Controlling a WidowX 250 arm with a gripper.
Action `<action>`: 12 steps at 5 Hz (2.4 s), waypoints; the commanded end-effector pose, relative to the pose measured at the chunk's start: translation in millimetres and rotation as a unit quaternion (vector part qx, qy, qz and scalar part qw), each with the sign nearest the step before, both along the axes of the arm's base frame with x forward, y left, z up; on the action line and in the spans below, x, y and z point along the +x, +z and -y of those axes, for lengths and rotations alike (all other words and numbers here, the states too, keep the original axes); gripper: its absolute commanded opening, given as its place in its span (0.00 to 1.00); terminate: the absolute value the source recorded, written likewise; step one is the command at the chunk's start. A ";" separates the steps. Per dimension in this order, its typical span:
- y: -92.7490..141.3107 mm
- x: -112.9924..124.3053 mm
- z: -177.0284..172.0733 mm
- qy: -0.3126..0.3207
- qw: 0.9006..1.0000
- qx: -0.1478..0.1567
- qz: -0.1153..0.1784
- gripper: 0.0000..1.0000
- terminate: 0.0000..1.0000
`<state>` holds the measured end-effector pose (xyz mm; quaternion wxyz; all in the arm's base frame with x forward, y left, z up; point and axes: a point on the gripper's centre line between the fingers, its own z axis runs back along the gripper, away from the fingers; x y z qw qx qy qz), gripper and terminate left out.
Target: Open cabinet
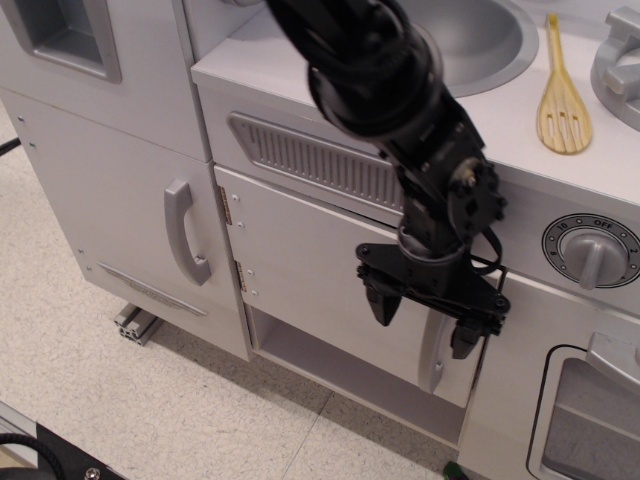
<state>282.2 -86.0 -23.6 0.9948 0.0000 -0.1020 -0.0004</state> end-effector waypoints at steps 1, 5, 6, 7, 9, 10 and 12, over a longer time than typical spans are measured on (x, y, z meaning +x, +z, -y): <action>0.8 18.3 10.4 0.010 0.997 -0.011 0.073 1.00 0.00; 3.3 -10.2 -2.9 -0.021 0.997 -0.014 0.075 1.00 0.00; 11.4 -29.6 -17.7 -0.030 0.997 -0.008 0.068 1.00 0.00; 28.6 -46.5 -35.9 -0.036 0.999 -0.007 0.039 1.00 0.00; 76.9 -55.3 -61.6 0.000 1.000 -0.005 0.024 1.00 0.00; 87.7 -35.3 -48.9 0.011 0.999 -0.027 0.045 1.00 0.00; 79.0 9.6 -18.1 0.028 0.994 -0.021 0.100 1.00 0.00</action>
